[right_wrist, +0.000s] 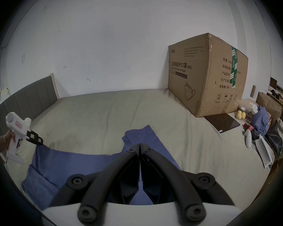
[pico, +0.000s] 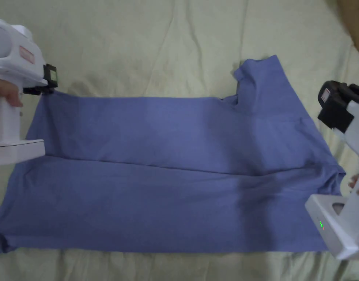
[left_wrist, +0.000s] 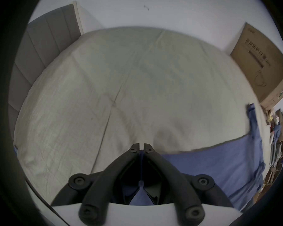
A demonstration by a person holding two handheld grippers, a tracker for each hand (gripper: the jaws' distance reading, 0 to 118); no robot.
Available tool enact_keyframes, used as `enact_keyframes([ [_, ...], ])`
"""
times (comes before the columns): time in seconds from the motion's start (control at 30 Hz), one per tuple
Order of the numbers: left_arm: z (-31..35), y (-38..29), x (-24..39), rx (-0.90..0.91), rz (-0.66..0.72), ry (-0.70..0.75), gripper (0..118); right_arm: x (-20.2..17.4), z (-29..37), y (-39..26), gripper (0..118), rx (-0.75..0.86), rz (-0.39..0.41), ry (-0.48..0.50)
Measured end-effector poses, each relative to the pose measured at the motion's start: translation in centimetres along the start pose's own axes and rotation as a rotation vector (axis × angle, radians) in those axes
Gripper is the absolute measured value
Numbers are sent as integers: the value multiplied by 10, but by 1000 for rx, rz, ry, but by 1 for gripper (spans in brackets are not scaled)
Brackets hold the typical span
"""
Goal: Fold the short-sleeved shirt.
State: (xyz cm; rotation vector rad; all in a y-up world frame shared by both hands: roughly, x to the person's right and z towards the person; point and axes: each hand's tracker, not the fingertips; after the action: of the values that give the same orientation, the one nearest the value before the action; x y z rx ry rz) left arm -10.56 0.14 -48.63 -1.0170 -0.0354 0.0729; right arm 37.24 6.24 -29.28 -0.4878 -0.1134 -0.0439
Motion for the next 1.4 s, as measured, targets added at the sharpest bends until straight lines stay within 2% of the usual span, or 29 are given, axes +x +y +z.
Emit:
enact_keyframes([
  [0.1, 35, -3, 2, 87, 18, -24, 0, 13, -27, 25, 0, -65, -1, 1],
  [0.13, 46, -5, 2, 100, 28, -44, 0, 22, -42, 35, 4, -128, -11, 21],
  [0.17, 55, -8, 2, 106, 26, -50, 0, 27, -53, 44, 16, -163, -16, 32],
  [0.2, 59, -6, 0, 124, 28, -50, 0, 32, -66, 49, 40, -245, -64, 41],
  [0.23, 66, -8, 1, 137, 26, -50, 0, 40, -82, 60, 83, -289, -87, 42],
  [0.27, 72, -10, 2, 141, 14, -47, 0, 45, -96, 67, 105, -343, -93, 38],
  [0.3, 75, -12, 4, 147, -2, -39, 0, 47, -108, 70, 113, -395, -78, 29],
  [0.37, 77, -12, 2, 154, -22, -32, 0, 50, -136, 74, 113, -477, -47, 22],
  [0.5, 73, -11, 1, 146, -35, -31, 0, 55, -178, 59, 113, -573, 26, -94],
  [0.6, 68, -10, 0, 140, -36, -33, 0, 64, -205, 34, 111, -657, 14, -158],
  [0.73, 61, -12, 1, 129, -30, -25, 0, 78, -226, 7, 106, -689, -84, -178],
  [0.8, 57, -12, 0, 120, -21, -22, 0, 78, -222, -1, 95, -668, -130, -210],
  [0.87, 52, -14, -3, 113, -12, -25, 0, 80, -222, -9, 72, -647, -161, -258],
  [1.0, 47, -16, -4, 104, 7, -21, 0, 67, -205, -14, 29, -632, -180, -182],
  [1.03, 44, -17, -5, 96, 15, -18, 0, 68, -208, -11, 4, -635, -170, -180],
  [1.07, 43, -17, -7, 93, 22, -18, 0, 73, -214, -8, 1, -636, -169, -170],
  [1.2, 46, -18, -8, 94, 46, -20, 0, 77, -209, 8, 1, -633, -168, -157],
  [1.4, 74, -18, -10, 133, 47, -35, 0, 84, -152, 51, 1, -502, -192, -61],
])
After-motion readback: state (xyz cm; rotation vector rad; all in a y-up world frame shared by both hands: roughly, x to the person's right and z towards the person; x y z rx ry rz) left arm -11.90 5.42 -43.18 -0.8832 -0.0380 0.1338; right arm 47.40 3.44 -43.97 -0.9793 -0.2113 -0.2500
